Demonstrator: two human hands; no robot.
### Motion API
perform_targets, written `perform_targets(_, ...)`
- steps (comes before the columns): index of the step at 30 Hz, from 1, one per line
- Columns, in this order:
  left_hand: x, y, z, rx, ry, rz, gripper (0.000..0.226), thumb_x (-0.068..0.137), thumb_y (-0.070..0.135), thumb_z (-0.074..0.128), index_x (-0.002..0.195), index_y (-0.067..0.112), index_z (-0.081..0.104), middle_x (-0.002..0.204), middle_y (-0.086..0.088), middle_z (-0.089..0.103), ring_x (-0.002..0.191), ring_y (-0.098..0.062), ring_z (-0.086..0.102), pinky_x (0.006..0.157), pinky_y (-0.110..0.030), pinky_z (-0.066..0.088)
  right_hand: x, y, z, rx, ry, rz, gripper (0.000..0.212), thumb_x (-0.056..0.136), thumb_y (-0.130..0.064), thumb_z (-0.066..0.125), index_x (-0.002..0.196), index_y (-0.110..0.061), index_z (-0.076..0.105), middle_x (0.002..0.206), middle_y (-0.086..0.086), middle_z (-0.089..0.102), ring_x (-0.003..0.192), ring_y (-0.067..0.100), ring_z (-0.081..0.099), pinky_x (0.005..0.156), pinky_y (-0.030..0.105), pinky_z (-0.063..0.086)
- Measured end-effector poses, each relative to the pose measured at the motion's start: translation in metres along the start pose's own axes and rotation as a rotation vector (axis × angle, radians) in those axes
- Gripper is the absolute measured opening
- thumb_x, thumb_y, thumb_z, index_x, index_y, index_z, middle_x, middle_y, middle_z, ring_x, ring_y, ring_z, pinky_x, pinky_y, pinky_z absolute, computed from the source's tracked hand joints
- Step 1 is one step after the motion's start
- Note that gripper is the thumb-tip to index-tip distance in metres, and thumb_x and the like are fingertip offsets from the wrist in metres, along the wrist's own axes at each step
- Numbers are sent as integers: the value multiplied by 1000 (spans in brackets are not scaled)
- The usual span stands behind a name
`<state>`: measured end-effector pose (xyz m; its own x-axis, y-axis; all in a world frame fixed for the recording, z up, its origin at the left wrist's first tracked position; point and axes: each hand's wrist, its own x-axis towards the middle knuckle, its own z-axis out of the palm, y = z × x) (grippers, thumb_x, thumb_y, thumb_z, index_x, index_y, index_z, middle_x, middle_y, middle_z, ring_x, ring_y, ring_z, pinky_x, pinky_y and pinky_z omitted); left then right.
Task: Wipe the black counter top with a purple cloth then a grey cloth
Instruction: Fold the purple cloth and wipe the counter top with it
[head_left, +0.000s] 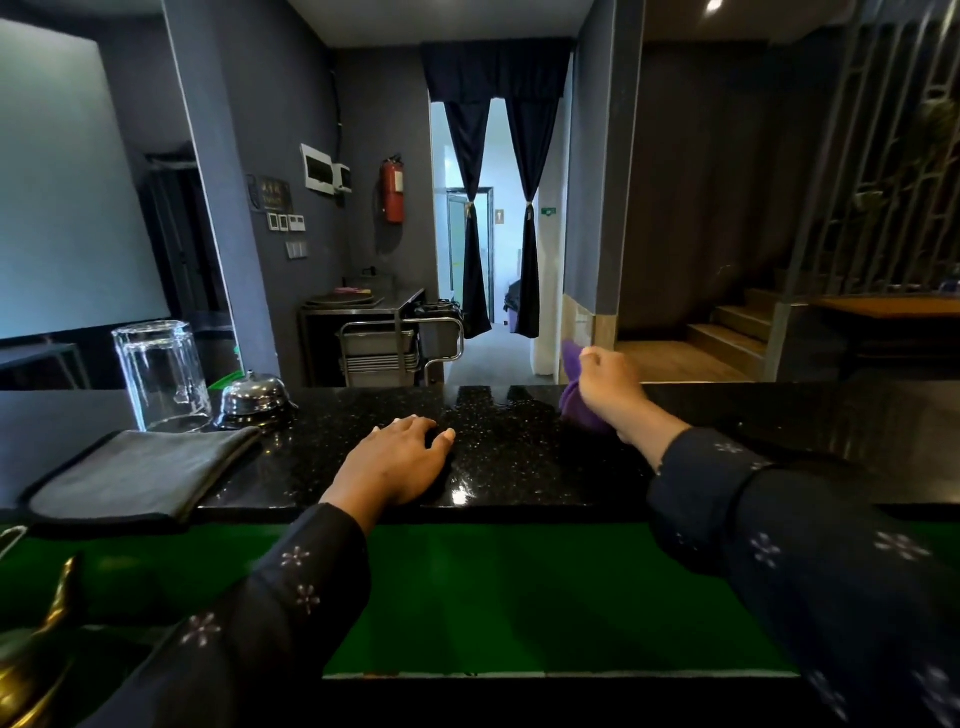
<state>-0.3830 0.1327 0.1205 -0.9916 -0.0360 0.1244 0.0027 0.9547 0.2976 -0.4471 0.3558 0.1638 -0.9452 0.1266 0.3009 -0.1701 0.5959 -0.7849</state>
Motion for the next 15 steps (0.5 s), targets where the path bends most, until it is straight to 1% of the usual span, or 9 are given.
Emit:
perform_targets(3, 1, -1, 1, -20, 11, 11, 53, 100, 45, 25, 145, 19, 33, 154, -5, 31, 143, -21, 25, 118, -42, 10, 4, -19, 35, -161, -267, -184, 39, 105, -27, 24, 93, -10, 56, 96, 15, 53, 92, 26, 51, 71, 31, 35)
perform_targets(4, 3, -1, 1, -25, 15, 12, 52, 100, 43, 25, 145, 19, 33, 154, -5, 30, 143, -21, 24, 118, -41, 10, 3, -26, 48, -224, -382, -226, 44, 105, -33, 22, 100, -10, 60, 105, 18, 55, 102, 28, 53, 79, 32, 37)
perform_targets(5, 4, -2, 2, -30, 17, 9, 51, 100, 41, 24, 145, 18, 32, 154, -6, 31, 143, -21, 24, 118, -41, 11, 1, -31, 60, -309, -487, -255, 51, 104, -39, 19, 118, -12, 60, 123, 19, 55, 118, 30, 50, 92, 35, 36)
perform_targets(6, 5, -2, 2, -39, 20, 3, 50, 101, 40, 24, 145, 18, 32, 153, -6, 32, 143, -22, 25, 117, -41, 11, -1, -35, 73, -426, -574, -278, 55, 103, -44, 15, 139, -18, 48, 144, 17, 44, 135, 31, 37, 106, 41, 29)
perform_targets(7, 6, -3, 2, -49, 21, -5, 50, 101, 39, 24, 145, 17, 31, 152, -7, 33, 142, -23, 27, 117, -41, 12, -2, -36, 84, -558, -641, -303, 54, 103, -46, 12, 150, -26, 30, 158, 11, 25, 145, 31, 20, 114, 49, 15)
perform_targets(8, 7, -4, 2, -56, 19, -11, 50, 101, 38, 24, 146, 17, 31, 152, -8, 34, 142, -23, 28, 117, -41, 13, -2, -36, 92, -660, -682, -320, 53, 102, -47, 9, 152, -33, 15, 162, 6, 10, 148, 32, 5, 114, 58, 3)
perform_targets(9, 8, -4, 3, -53, 13, -12, 50, 101, 38, 24, 146, 17, 30, 152, -8, 33, 142, -23, 27, 117, -41, 12, 0, -34, 97, -710, -704, -316, 52, 101, -49, 7, 152, -38, 8, 163, 3, 1, 149, 31, -4, 112, 63, -4)
perform_targets(12, 11, -7, 3, -4, -29, -13, 53, 101, 40, 22, 148, 17, 25, 157, -7, 23, 145, -22, 19, 118, -41, 8, 8, -25, 97, -714, -710, -283, 52, 99, -54, 4, 150, -44, 5, 163, -3, -4, 148, 29, -8, 109, 68, -9)
perform_targets(15, 9, -8, 3, 14, -56, -8, 55, 101, 43, 21, 149, 18, 22, 159, -5, 16, 147, -20, 12, 118, -39, 4, 22, -3, 72, -753, -645, -216, 53, 97, -58, 2, 149, -49, 4, 162, -9, -6, 148, 30, -9, 106, 73, -11)
